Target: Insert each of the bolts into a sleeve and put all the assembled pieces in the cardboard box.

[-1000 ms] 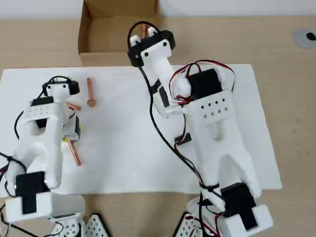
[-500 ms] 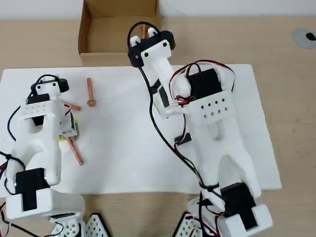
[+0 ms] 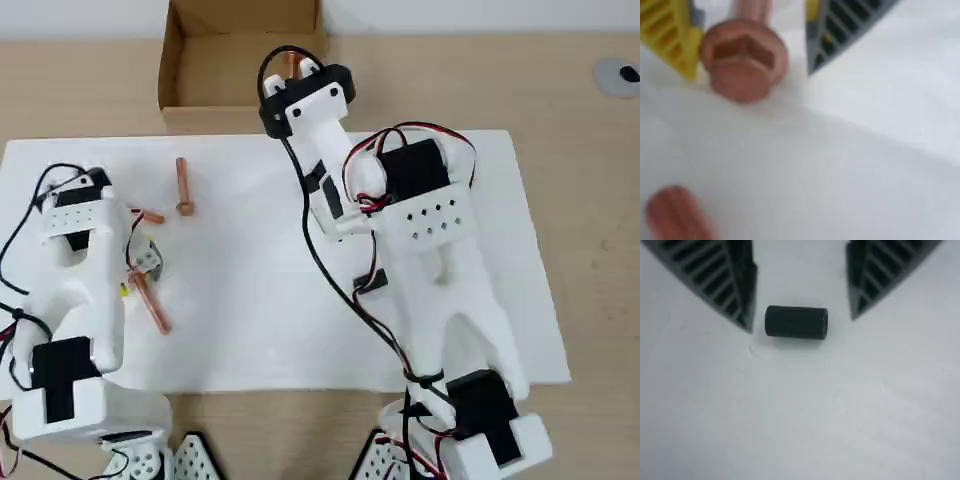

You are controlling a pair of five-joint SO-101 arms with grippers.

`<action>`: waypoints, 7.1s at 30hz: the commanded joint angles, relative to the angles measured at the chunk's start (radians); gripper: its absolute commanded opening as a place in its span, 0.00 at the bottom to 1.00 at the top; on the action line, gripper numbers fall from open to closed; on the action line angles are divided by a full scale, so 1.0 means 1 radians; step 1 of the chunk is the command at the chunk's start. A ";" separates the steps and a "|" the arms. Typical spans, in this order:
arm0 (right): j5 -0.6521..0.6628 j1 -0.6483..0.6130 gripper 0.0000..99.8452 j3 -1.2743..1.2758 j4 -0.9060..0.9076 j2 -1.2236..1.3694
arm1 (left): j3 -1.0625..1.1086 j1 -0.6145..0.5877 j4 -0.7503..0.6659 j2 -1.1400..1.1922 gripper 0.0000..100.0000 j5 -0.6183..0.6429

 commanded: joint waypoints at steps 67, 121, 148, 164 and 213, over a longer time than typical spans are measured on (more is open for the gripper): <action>0.608 0.061 0.16 -0.633 -0.012 0.812 | 0.787 0.058 -0.331 -1.821 0.01 -0.160; 0.209 0.031 0.31 -1.187 0.060 1.340 | 0.833 0.058 -0.327 -1.824 0.01 -0.161; 0.287 0.053 0.14 -1.118 0.066 1.340 | 0.833 0.058 -0.327 -1.824 0.01 -0.161; 0.295 0.053 0.03 -1.204 0.074 1.339 | 0.836 0.058 -0.327 -1.824 0.01 -0.161; -0.123 -0.102 0.01 0.377 -0.138 -0.906 | 0.706 0.284 -0.595 -1.824 0.01 -0.304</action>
